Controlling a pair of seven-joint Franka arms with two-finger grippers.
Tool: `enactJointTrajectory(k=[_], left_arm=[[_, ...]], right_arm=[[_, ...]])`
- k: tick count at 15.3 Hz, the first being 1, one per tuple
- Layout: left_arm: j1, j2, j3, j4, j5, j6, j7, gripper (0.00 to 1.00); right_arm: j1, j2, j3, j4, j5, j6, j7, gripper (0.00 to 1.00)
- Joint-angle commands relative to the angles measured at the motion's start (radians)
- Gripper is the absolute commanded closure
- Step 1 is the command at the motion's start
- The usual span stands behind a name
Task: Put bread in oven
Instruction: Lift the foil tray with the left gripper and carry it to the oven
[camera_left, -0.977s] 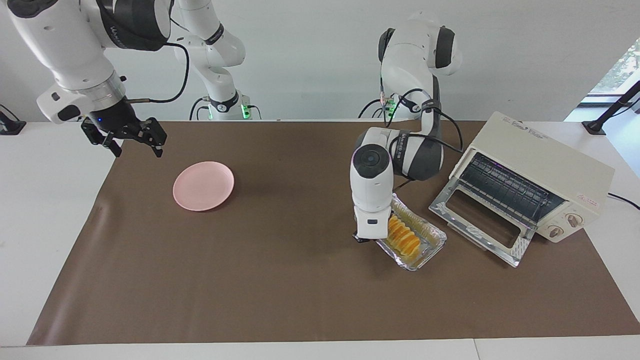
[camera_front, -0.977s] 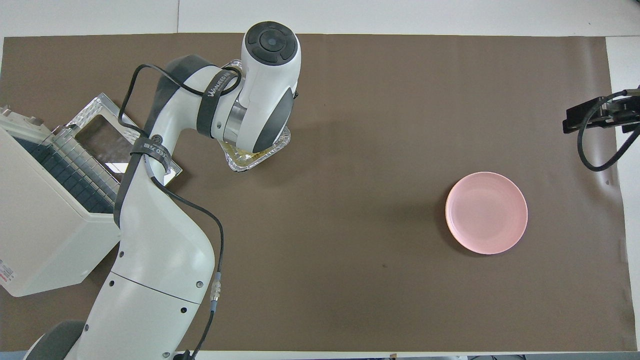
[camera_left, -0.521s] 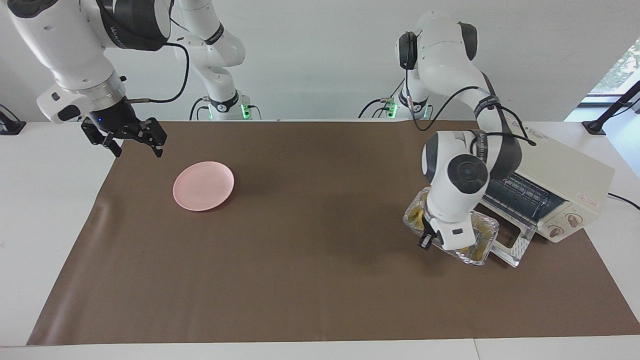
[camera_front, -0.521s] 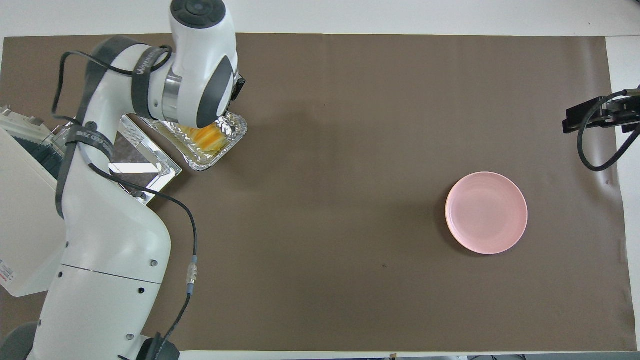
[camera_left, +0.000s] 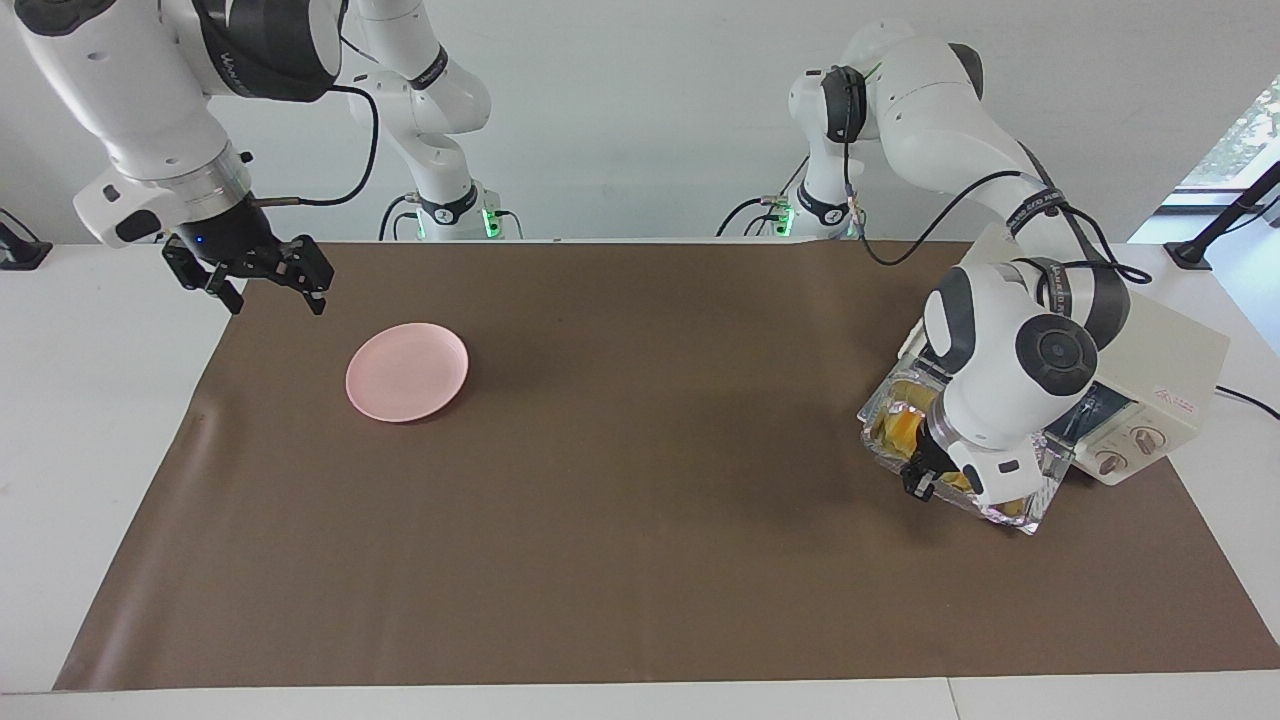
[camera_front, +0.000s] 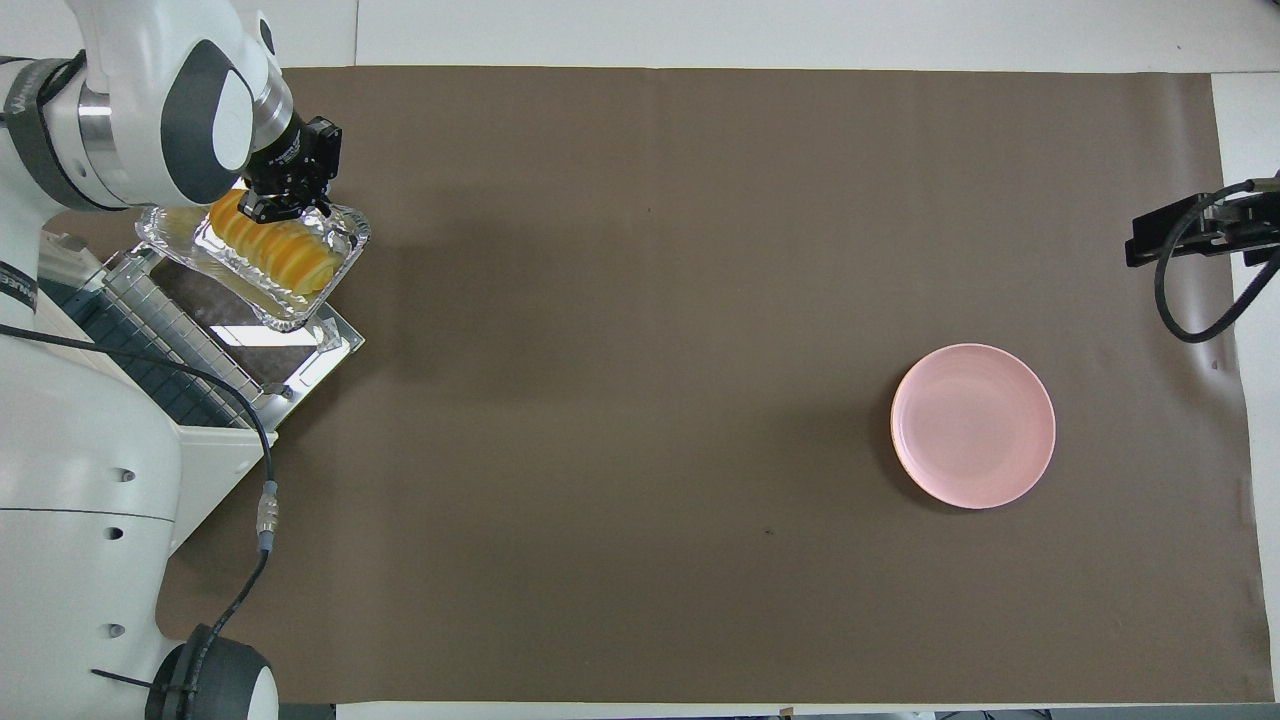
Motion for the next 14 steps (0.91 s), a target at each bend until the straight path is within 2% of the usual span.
enactJointTrajectory(k=[1,5,7,14], left_arm=[[0.002,-0.057,0.025,-0.074,0.004,-0.022,0.085,1.0],[0.002,-0.083,0.046,-0.097,0.045,-0.04,0.111,1.0],[0.001,-0.109,0.048,-0.137,0.081,-0.039,0.145,1.0],[0.001,-0.198,0.059,-0.31,0.09,0.05,0.146,1.0]], right_arm=[[-0.003,-0.014,0.006,-0.014,-0.011,-0.007,-0.016,0.0],[-0.003,-0.014,0.006,-0.014,-0.011,-0.007,-0.016,0.0],[-0.003,-0.014,0.006,-0.014,-0.011,-0.007,-0.016,0.0],[-0.003,-0.014,0.006,-0.014,-0.011,-0.007,-0.016,0.0]])
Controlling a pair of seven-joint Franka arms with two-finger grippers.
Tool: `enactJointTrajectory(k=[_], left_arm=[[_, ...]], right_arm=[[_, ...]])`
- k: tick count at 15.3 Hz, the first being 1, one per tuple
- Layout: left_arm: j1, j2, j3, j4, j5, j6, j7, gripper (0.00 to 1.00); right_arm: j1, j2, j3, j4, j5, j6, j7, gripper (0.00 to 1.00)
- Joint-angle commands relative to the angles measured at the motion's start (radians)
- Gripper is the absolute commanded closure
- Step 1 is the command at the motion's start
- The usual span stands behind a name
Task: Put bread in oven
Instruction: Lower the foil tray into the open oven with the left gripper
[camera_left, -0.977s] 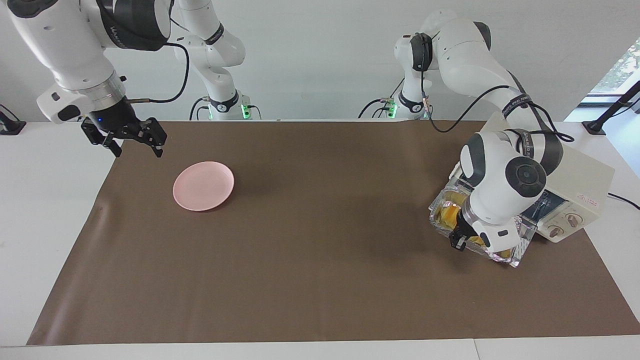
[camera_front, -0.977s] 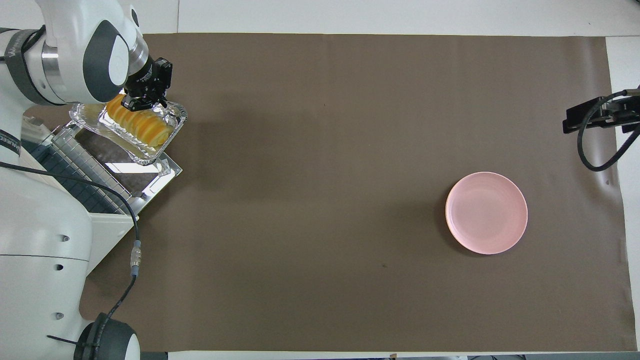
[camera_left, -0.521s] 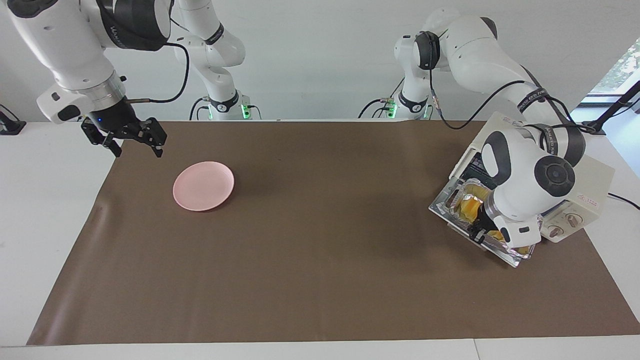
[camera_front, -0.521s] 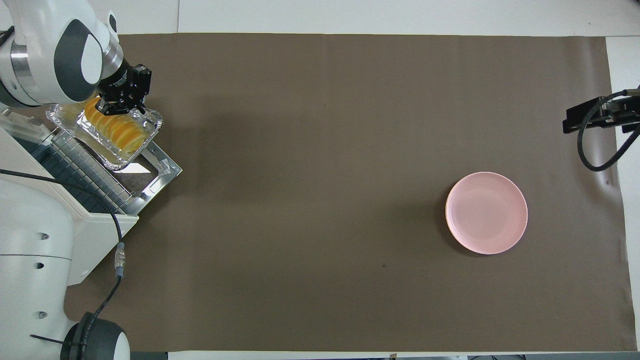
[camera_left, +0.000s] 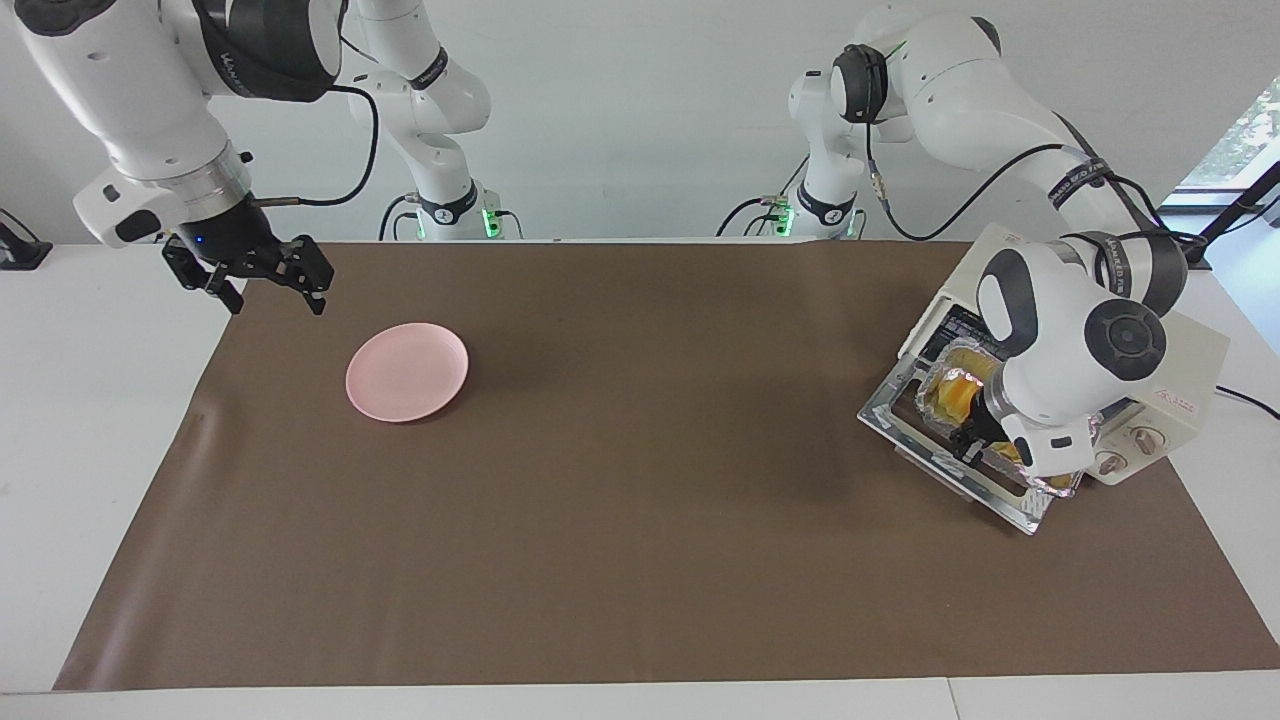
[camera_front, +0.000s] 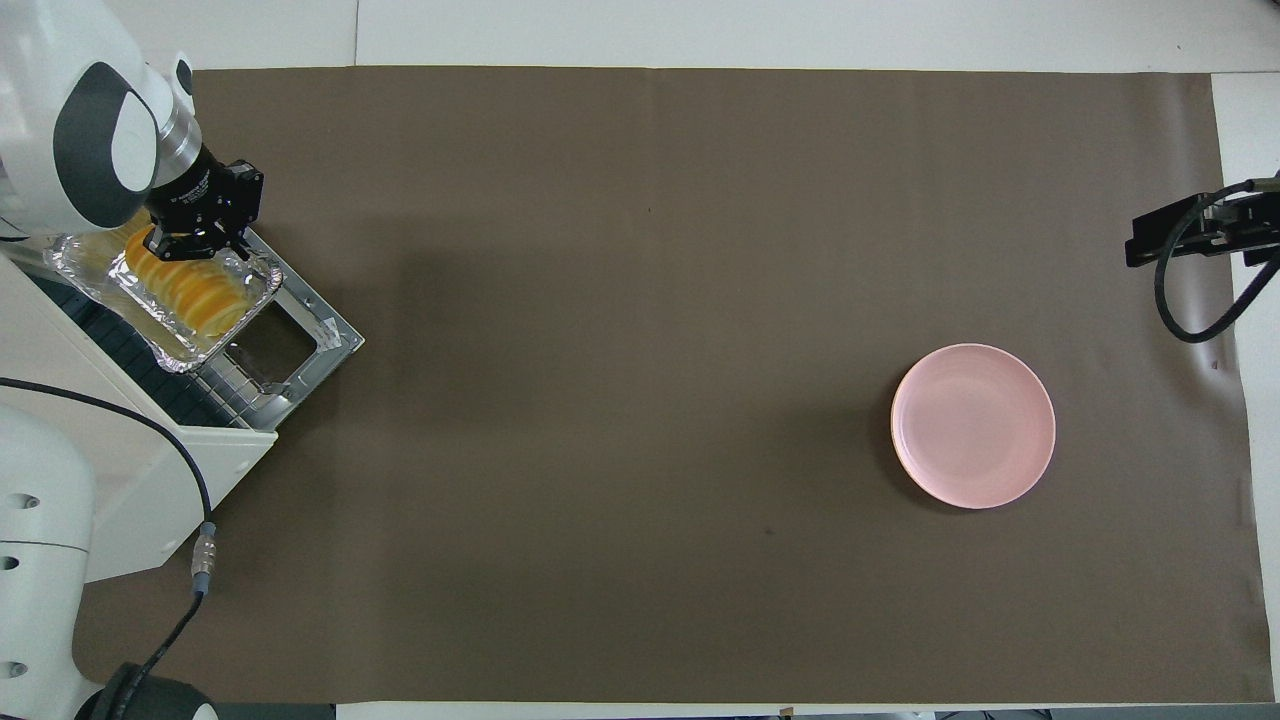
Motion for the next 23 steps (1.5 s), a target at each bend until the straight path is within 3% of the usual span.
enactJointTrajectory(k=[1,5,9,17,23], left_arm=[[-0.009,-0.087,0.004,-0.139,0.035,0.079,0.013,1.0],[-0.01,-0.156,0.002,-0.27,0.055,0.16,0.016,1.0],[-0.02,-0.179,0.002,-0.314,0.109,0.162,0.027,1.0],[-0.012,-0.198,0.002,-0.342,0.113,0.162,0.03,1.0],[-0.001,-0.254,0.002,-0.407,0.113,0.199,0.03,1.0]], right_arm=[[-0.003,-0.014,0.005,-0.014,-0.011,-0.007,-0.016,0.0],[-0.003,-0.014,0.005,-0.014,-0.011,-0.007,-0.016,0.0],[-0.003,-0.014,0.005,-0.014,-0.011,-0.007,-0.016,0.0],[-0.003,-0.014,0.005,-0.014,-0.011,-0.007,-0.016,0.0],[-0.003,-0.014,0.005,-0.014,-0.011,-0.007,-0.016,0.0]])
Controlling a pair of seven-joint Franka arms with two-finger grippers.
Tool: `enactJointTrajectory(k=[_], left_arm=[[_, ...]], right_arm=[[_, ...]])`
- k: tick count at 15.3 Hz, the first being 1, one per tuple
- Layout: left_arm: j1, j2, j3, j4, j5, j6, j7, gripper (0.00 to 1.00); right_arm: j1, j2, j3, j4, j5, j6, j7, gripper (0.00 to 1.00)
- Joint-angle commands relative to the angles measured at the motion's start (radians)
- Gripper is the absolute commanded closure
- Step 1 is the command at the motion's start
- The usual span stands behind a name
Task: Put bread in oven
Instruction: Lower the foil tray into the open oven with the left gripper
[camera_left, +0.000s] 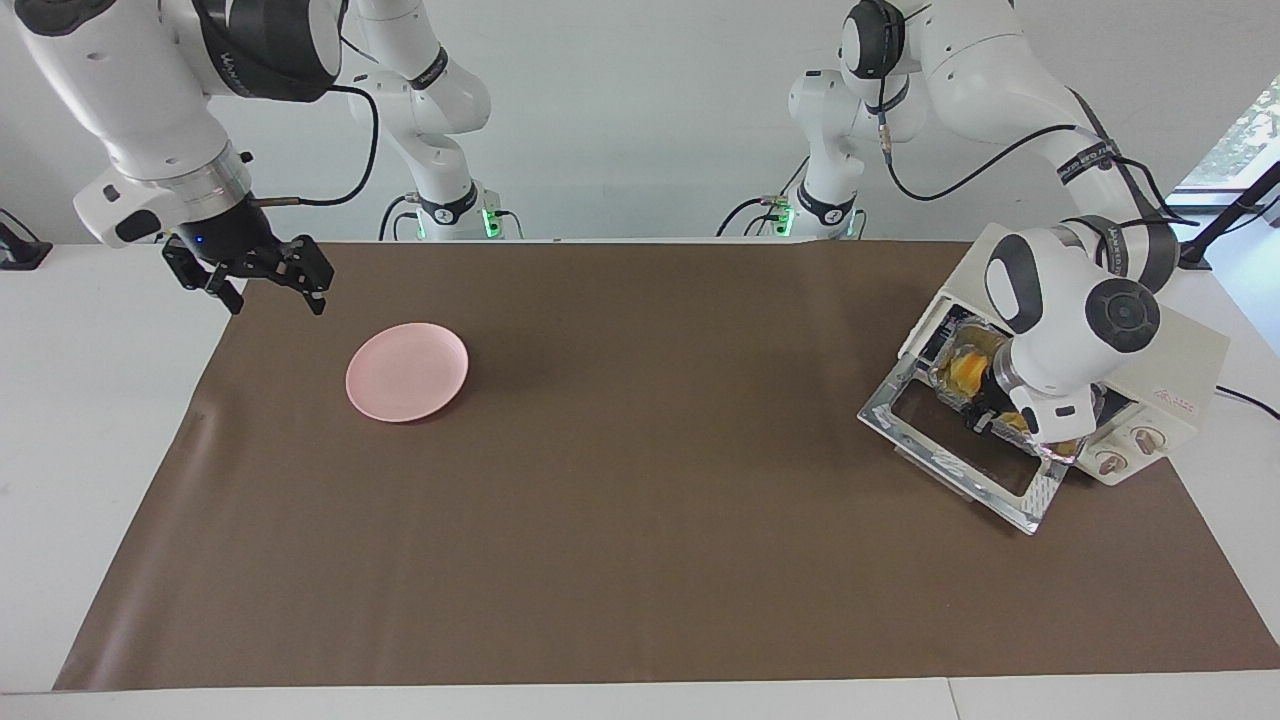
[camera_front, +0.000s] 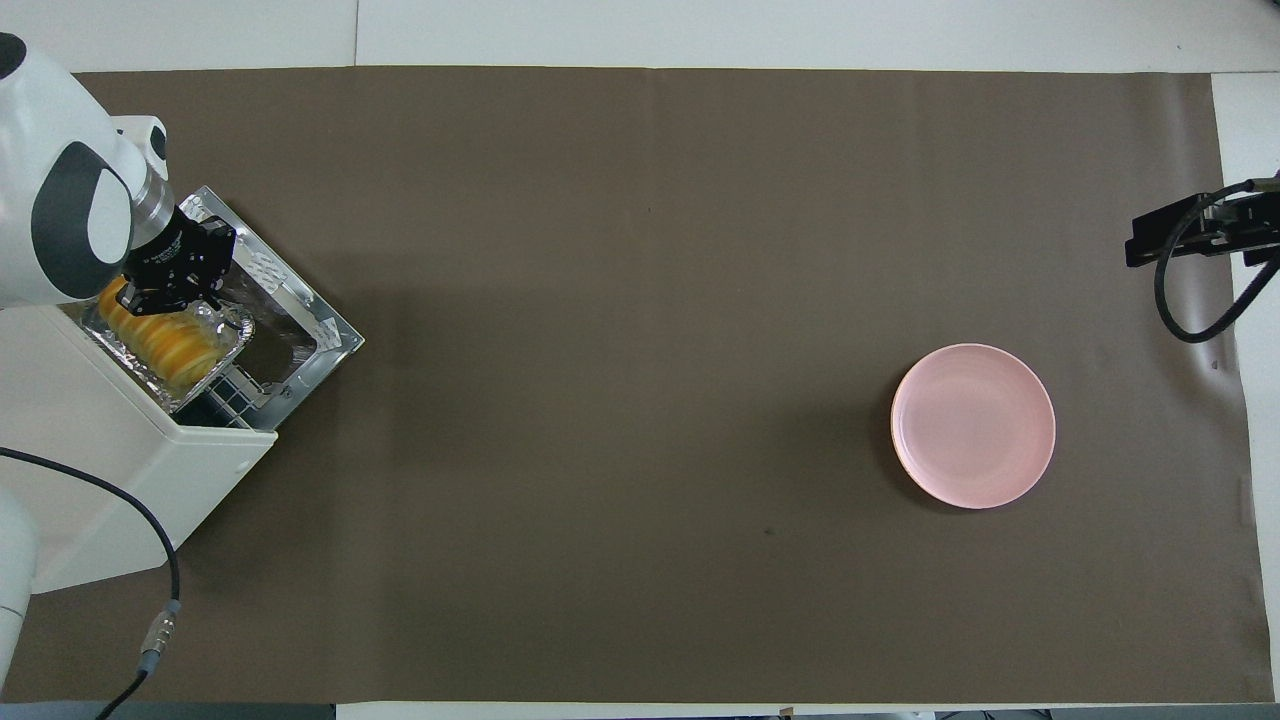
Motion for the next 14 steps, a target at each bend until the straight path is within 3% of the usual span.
enactJointTrajectory(k=[1,14], left_arm=[[0.0,-0.069,-0.002,-0.08,0.024,0.039,0.01,1.0],[0.017,-0.094,-0.002,-0.135,0.067,0.059,0.067,1.0]], right_arm=[[-0.003,-0.014,0.005,-0.014,-0.011,-0.007,-0.016,0.0],[-0.003,-0.014,0.005,-0.014,-0.011,-0.007,-0.016,0.0]])
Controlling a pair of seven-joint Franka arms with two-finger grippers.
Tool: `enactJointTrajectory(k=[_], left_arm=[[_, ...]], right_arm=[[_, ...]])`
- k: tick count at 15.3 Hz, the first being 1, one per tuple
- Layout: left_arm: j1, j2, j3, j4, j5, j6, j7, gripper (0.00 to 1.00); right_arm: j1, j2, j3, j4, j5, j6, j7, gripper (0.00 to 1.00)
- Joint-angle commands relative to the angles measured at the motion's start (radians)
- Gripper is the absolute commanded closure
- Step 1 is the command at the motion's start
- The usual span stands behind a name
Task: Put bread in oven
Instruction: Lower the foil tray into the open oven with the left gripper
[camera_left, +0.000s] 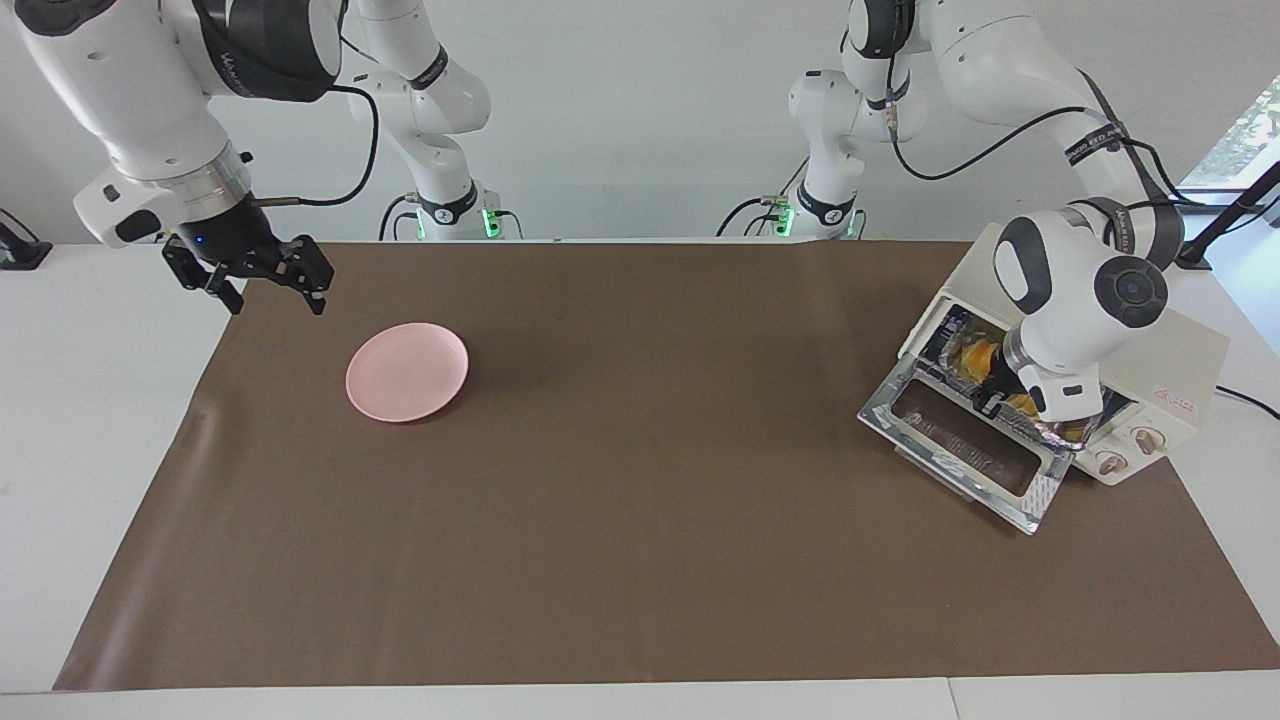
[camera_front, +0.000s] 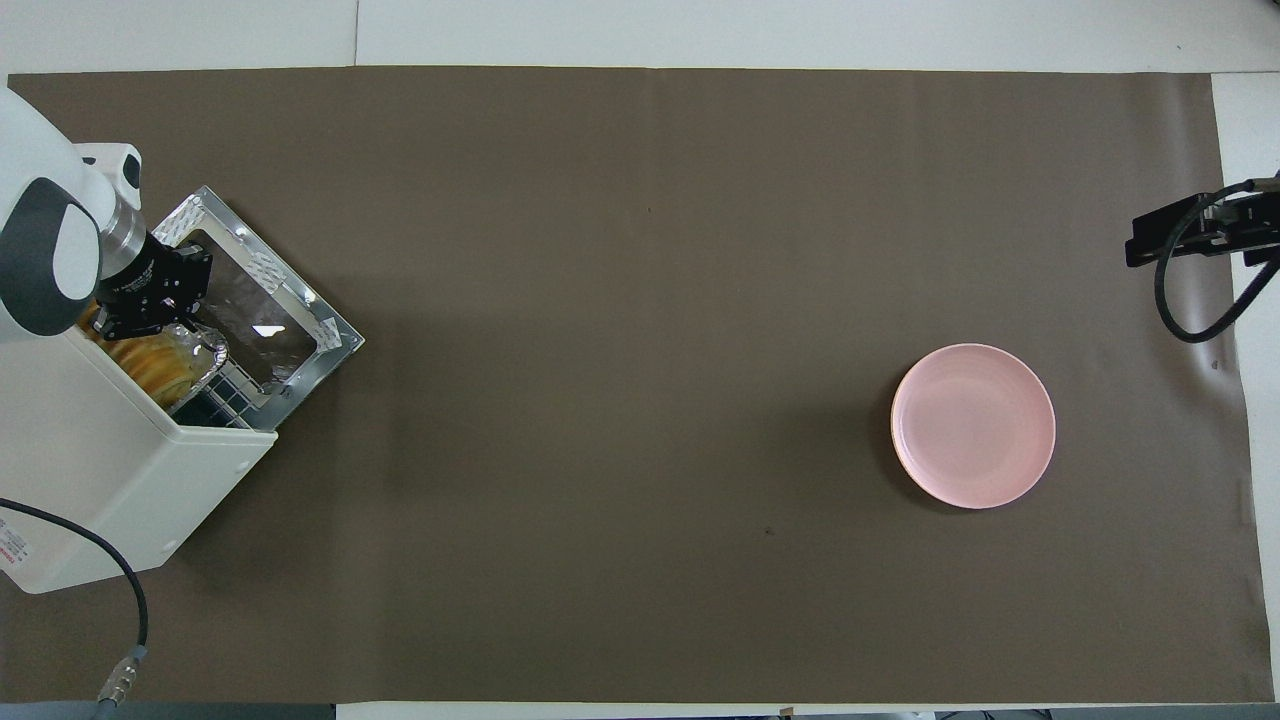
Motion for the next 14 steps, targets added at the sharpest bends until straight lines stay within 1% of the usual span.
enactJointTrajectory(k=[1,5,7,8,10,11,12,13,14], left_arm=[[0.003,-0.049,-0.006,-0.062,0.025,0.032,0.009,1.0],[0.005,-0.054,-0.006,-0.071,0.025,0.043,0.011,1.0],[0.009,-0.054,-0.006,-0.071,0.025,0.041,0.046,1.0],[0.011,-0.054,-0.006,-0.071,0.025,0.041,0.076,0.94],[0.011,-0.052,-0.006,-0.067,0.025,0.043,0.112,0.64],[0.011,-0.052,-0.006,-0.065,0.025,0.043,0.11,0.39],[0.011,-0.051,-0.006,-0.062,0.025,0.043,0.11,0.3],[0.011,-0.051,-0.006,-0.062,0.025,0.043,0.11,0.24],[0.011,-0.049,-0.006,-0.059,0.025,0.044,0.11,0.12]], right_arm=[[-0.003,-0.014,0.005,-0.014,-0.011,-0.007,-0.016,0.0],[-0.003,-0.014,0.005,-0.014,-0.011,-0.007,-0.016,0.0],[-0.003,-0.014,0.005,-0.014,-0.011,-0.007,-0.016,0.0],[-0.003,-0.014,0.005,-0.014,-0.011,-0.007,-0.016,0.0],[-0.003,-0.014,0.005,-0.014,-0.011,-0.007,-0.016,0.0],[-0.003,-0.014,0.005,-0.014,-0.011,-0.007,-0.016,0.0],[-0.003,-0.014,0.005,-0.014,-0.011,-0.007,-0.016,0.0],[-0.003,-0.014,0.005,-0.014,-0.011,-0.007,-0.016,0.0],[-0.003,-0.014,0.005,-0.014,-0.011,-0.007,-0.016,0.0]])
